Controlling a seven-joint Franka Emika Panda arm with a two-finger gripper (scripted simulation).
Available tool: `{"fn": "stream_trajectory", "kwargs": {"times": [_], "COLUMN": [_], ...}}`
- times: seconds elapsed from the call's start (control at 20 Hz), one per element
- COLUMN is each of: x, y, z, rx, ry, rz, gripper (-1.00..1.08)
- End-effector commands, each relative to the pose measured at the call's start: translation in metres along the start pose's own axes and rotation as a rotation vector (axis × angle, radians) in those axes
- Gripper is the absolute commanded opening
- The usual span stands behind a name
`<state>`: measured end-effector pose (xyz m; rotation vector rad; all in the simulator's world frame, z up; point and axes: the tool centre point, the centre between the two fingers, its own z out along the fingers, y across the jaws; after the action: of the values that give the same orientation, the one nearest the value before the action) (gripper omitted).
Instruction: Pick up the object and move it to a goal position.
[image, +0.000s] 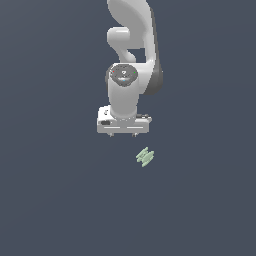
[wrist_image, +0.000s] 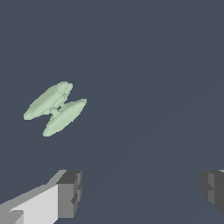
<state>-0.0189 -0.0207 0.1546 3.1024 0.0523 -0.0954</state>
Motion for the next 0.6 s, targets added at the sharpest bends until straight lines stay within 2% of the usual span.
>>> {"fn": "stream_trajectory", "kwargs": {"times": [0.0,0.55], "x": [0.000,-0.003], "y": [0.000,-0.017], "z": [0.000,0.013], "rx": [0.000,-0.006], "ry": [0.000,-0.026], "rz": [0.000,-0.083], "gripper": [1.00,1.00]}}
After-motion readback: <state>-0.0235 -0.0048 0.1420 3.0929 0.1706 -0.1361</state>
